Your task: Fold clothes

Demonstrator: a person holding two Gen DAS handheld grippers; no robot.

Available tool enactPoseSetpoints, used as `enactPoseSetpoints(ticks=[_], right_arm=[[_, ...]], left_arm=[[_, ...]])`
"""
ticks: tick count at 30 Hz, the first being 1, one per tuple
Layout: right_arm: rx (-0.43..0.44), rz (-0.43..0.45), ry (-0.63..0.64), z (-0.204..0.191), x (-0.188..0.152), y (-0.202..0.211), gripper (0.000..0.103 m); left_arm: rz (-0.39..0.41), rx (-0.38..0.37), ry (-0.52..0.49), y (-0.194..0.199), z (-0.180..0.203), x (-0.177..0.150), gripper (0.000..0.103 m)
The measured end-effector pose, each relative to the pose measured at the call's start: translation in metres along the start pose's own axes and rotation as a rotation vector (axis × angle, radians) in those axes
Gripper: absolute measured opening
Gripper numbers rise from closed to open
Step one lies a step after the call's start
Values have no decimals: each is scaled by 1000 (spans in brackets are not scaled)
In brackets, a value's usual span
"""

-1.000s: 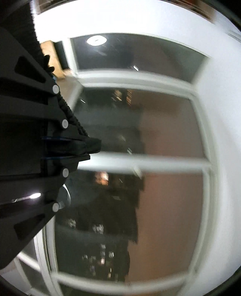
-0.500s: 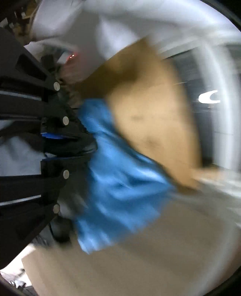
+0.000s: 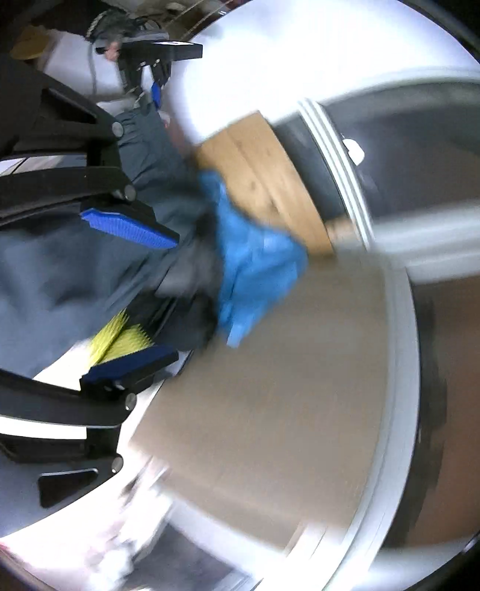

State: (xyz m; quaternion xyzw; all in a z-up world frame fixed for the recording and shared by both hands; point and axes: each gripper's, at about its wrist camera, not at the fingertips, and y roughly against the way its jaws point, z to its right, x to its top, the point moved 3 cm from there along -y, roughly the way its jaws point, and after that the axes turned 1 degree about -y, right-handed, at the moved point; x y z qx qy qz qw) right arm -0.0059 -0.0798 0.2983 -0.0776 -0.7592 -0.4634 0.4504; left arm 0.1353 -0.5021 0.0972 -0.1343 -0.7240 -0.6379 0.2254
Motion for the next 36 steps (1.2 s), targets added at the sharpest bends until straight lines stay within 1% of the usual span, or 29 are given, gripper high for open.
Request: enactPoseSetpoints(ticks=[2, 3, 4, 6, 7, 9, 10, 12, 13, 14, 15, 17, 18, 19, 20, 22, 23, 26, 28, 29, 31, 33, 36], right_arm=[[-90, 18, -101, 55, -56, 54, 54], [-160, 7, -157, 81, -91, 80, 54], [-230, -4, -212, 108, -126, 105, 54], [-349, -55, -351, 151, -204, 148, 54], [-392, -88, -426, 168, -243, 163, 54], [-430, -150, -575, 191, -310, 180, 54], [-430, -164, -642, 199, -338, 181, 54], [-408, -199, -708, 215, -371, 169, 54], [-387, -210, -732, 222, -381, 160, 54], [-357, -208, -757, 227, -386, 152, 54], [-326, -205, -782, 233, -391, 144, 54], [-275, -179, -805, 239, -394, 128, 54], [-262, -164, -805, 241, -392, 119, 54], [-272, -166, -793, 243, -389, 109, 54], [-294, -190, -770, 244, -388, 97, 54], [-376, -270, -693, 240, -386, 71, 54], [-403, -300, -656, 237, -385, 63, 54], [-442, -320, -597, 232, -381, 52, 54], [-453, -318, -609, 237, -381, 50, 59], [-453, -317, -618, 240, -382, 49, 63], [-463, -324, -622, 244, -379, 43, 65], [-470, -336, -613, 244, -375, 35, 66], [-446, -356, -556, 231, -366, 19, 66]], left_arm=[[6, 4, -16, 7, 2, -8, 30], [8, 9, -15, 11, 1, -12, 30], [6, 22, 6, 16, -1, -19, 30], [4, 41, 45, 26, -4, -29, 27], [11, 30, 49, 32, 1, -27, 27], [34, 9, 46, 40, 15, -17, 27], [53, -13, 39, 44, 29, -6, 27], [84, -78, 24, 48, 57, 13, 27], [93, -130, 10, 48, 79, 24, 27], [100, -174, -8, 49, 101, 34, 27], [103, -199, -36, 49, 120, 41, 28], [105, -232, -92, 48, 156, 50, 28], [106, -244, -117, 48, 173, 54, 28], [106, -260, -132, 47, 186, 57, 28], [107, -278, -143, 47, 195, 59, 29], [110, -283, -153, 45, 204, 62, 30], [109, -276, -152, 42, 202, 64, 30], [104, -220, -135, 32, 184, 72, 30], [92, -178, -134, 17, 170, 84, 30], [85, -158, -137, 7, 164, 90, 30], [69, -117, -142, -12, 151, 104, 31], [55, -73, -170, -36, 143, 123, 31], [38, -1, -235, -71, 136, 148, 31]])
